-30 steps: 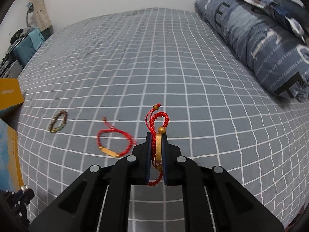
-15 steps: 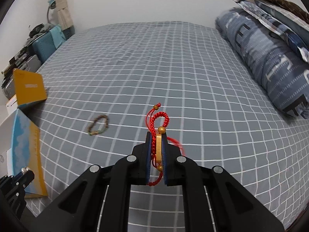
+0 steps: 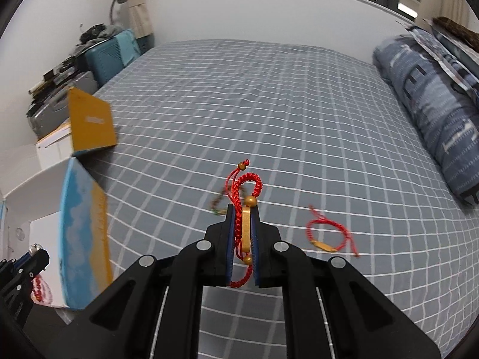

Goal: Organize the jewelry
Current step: 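Carry the pearl piece and red string bracelet with both tools into the white box, then open both tools to drop the pearl piece and red bracelet in the box, then move both tools back from the box toward the last two bracelets, then grasp the brown wooden bead bracelet with the left tool while the right tool grasps the red string bracelet, then carry the wooden bead and red string bracelets with both tools into the white box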

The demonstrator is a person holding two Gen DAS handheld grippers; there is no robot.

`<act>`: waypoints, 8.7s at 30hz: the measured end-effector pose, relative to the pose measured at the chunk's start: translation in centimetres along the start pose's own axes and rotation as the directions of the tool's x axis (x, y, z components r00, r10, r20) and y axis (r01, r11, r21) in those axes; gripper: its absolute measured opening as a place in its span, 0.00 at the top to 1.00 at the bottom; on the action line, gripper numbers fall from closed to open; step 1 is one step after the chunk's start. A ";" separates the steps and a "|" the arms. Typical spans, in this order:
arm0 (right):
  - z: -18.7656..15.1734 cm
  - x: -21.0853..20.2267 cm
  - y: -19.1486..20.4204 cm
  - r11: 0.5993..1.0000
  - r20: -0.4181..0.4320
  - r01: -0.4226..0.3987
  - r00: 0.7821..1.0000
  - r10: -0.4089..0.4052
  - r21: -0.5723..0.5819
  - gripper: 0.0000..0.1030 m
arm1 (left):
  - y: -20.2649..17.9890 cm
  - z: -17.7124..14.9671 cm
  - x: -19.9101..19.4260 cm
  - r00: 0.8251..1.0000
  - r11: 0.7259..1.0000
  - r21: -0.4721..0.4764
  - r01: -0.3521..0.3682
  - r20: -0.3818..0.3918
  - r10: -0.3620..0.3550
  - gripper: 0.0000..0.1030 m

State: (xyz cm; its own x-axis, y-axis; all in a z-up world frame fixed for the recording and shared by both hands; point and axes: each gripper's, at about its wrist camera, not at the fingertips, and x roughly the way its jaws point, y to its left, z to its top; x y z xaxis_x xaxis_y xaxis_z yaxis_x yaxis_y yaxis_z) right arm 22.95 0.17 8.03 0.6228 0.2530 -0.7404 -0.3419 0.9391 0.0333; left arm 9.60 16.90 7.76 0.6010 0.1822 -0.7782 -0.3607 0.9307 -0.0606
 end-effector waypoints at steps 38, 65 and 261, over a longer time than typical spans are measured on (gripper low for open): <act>-4.0 3.9 28.5 0.914 -0.173 -0.224 0.969 0.174 -0.338 0.92 | 22.1 -1.7 1.8 0.973 0.948 -0.230 -0.222 -0.116 0.199 0.89; -4.6 5.0 28.9 0.908 -0.262 -0.281 0.944 0.203 -0.311 0.43 | 22.3 -2.1 2.4 0.968 0.947 -0.219 -0.235 -0.139 0.208 0.32; -2.1 -2.0 12.4 0.986 -0.046 -0.108 0.994 0.102 -0.130 0.96 | 7.1 1.8 0.0 1.000 1.000 -0.017 -0.016 -0.015 0.016 0.86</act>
State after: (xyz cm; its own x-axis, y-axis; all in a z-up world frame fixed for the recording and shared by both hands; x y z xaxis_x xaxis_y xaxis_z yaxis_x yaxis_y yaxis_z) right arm 15.95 10.82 8.55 0.5514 0.3369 -0.7632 -0.4958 0.8681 0.0249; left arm 8.37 24.09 8.46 0.5842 0.1917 -0.7887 -0.3821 0.9223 -0.0588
